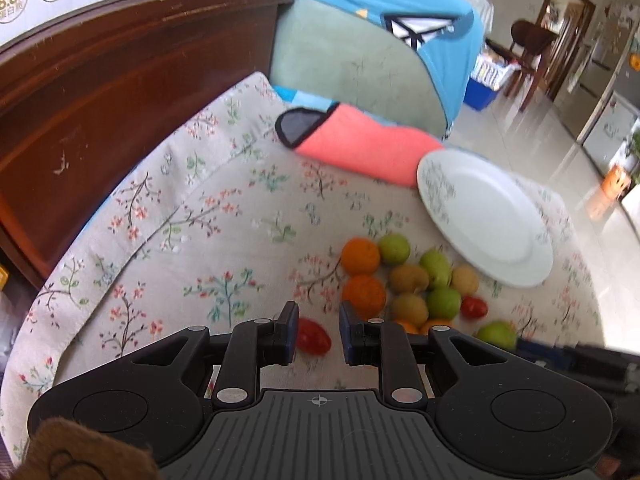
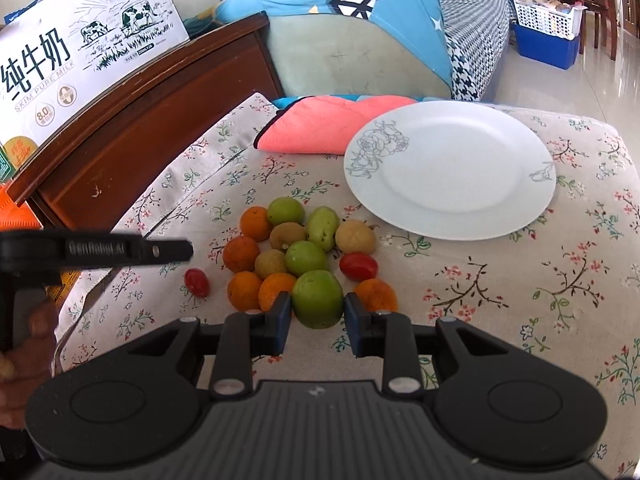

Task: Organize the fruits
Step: 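Lift the tomato and lime with both tools and carry them toward the white plate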

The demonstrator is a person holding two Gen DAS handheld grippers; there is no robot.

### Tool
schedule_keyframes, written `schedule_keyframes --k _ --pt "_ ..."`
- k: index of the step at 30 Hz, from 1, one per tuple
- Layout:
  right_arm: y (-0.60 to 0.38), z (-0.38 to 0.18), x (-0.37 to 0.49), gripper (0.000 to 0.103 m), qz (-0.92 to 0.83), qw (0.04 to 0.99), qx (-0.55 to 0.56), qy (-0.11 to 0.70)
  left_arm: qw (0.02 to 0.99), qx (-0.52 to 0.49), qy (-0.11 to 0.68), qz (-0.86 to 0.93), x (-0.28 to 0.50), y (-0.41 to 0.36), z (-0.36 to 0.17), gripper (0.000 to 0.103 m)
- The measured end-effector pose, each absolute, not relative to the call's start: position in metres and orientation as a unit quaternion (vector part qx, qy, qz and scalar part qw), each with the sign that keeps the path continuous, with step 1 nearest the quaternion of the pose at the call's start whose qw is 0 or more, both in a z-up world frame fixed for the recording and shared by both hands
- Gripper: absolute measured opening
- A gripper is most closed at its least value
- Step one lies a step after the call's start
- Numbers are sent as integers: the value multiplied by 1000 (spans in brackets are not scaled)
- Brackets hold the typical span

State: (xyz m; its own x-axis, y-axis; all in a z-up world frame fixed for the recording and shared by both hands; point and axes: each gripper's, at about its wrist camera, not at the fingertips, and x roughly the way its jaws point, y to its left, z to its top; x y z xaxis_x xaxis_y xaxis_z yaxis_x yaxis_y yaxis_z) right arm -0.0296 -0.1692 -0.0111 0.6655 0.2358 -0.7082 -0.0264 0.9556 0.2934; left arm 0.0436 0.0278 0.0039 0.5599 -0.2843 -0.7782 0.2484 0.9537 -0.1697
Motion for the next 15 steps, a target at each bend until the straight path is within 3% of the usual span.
schedule_keyframes --k 9,13,15 --pt "-167 -13 -29 29 75 902 128 404 879 -8 459 -127 44 24 -12 39" --pt "-167 -13 -30 29 76 902 128 404 877 -10 464 -125 45 22 -17 37" --pt "-168 -13 -30 29 75 902 130 404 878 -13 463 -123 45 22 -19 30"
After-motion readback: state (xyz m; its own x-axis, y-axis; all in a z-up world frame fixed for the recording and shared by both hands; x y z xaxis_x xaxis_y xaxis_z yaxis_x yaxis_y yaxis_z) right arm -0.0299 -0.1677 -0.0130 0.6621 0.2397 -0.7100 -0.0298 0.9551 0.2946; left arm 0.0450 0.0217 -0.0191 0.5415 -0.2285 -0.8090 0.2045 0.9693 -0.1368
